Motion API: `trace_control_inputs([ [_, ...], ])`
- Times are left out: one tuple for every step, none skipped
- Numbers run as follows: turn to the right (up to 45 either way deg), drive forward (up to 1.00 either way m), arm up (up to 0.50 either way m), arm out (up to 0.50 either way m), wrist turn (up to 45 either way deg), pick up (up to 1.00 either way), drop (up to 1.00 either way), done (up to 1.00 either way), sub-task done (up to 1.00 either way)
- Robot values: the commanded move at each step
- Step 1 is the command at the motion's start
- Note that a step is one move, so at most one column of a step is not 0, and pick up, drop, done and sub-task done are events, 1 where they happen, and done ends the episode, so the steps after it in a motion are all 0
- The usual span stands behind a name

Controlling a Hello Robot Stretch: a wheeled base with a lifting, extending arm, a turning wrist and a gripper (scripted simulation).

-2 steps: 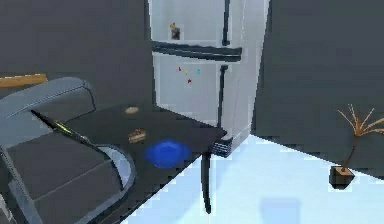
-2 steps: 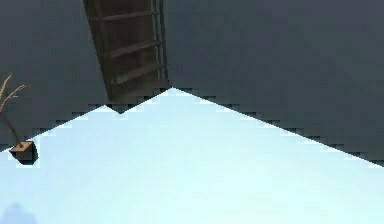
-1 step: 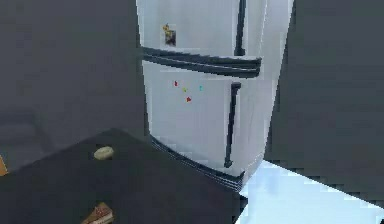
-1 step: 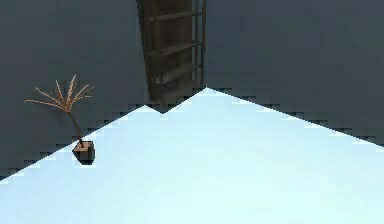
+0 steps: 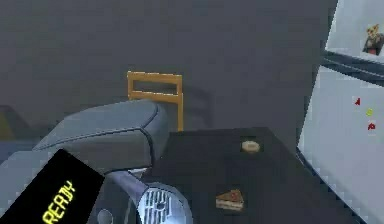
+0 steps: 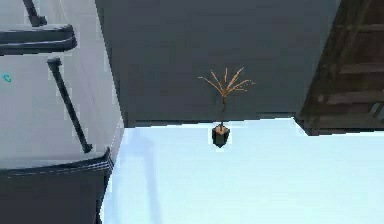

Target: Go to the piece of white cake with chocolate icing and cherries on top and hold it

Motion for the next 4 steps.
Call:
trace_control_inputs([
  [-45.0, 0.0, 0.0, 0.0, 0.0, 0.0, 0.0, 0.0, 0.0],
  [-24.0, 0.0, 0.0, 0.0, 0.0, 0.0, 0.0, 0.0, 0.0],
  [0.0, 0.0, 0.5, 0.0, 0.0, 0.0, 0.0, 0.0, 0.0],
  [0.0, 0.0, 0.38, 0.0, 0.0, 0.0, 0.0, 0.0, 0.0],
])
